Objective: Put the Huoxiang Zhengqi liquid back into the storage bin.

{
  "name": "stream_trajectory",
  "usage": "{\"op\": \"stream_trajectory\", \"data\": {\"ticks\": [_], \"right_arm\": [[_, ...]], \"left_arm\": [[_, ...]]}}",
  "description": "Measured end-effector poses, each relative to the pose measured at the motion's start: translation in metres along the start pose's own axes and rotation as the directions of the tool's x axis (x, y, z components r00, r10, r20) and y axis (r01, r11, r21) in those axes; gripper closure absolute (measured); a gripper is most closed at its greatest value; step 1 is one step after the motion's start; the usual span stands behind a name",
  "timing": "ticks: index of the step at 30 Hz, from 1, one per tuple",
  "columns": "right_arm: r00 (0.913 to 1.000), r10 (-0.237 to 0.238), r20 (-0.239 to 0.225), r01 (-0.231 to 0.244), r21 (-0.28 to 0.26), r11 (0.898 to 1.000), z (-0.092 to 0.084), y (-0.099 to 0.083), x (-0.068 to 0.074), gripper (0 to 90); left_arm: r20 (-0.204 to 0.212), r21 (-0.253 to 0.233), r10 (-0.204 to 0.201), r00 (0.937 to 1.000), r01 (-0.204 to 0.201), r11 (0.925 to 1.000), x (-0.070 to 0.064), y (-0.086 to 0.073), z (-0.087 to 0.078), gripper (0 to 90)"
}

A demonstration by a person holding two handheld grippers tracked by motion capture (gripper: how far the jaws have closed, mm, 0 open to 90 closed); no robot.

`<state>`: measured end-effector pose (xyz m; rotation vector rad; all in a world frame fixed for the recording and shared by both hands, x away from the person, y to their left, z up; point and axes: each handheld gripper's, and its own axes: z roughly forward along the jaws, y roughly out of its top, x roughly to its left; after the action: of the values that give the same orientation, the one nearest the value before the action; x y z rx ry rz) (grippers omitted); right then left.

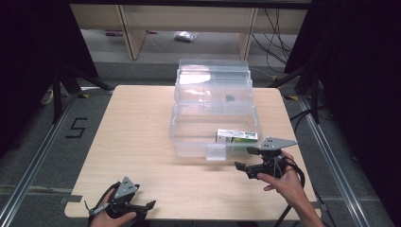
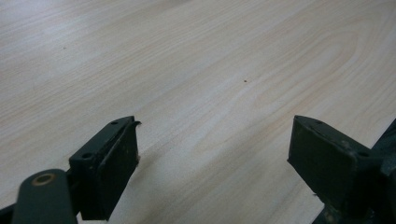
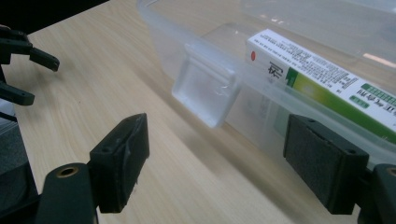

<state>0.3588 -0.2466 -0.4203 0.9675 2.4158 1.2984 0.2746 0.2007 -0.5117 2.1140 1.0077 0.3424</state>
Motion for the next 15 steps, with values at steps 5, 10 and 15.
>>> {"op": "stream_trajectory", "data": {"ticks": [5, 10, 15], "right_arm": [[0.9995, 0.032, -0.007, -0.032, 0.010, 0.999, 0.000, -0.007, 0.005, 23.6], [0.9994, 0.036, 0.001, -0.036, 0.009, 0.999, 0.001, -0.020, 0.008, 23.5], [0.9992, 0.040, -0.010, -0.039, 0.029, 0.999, 0.000, -0.031, 0.011, 23.3]], "left_arm": [[0.000, 0.006, 0.006, 1.0000, -0.006, 1.0000, 0.001, 0.000, -0.001, 15.4], [0.000, 0.006, 0.004, 1.0000, -0.004, 1.0000, 0.001, 0.000, -0.002, 15.4], [-0.010, 0.007, 0.005, 0.9999, -0.004, 1.0000, 0.001, 0.000, -0.002, 15.4]]}}
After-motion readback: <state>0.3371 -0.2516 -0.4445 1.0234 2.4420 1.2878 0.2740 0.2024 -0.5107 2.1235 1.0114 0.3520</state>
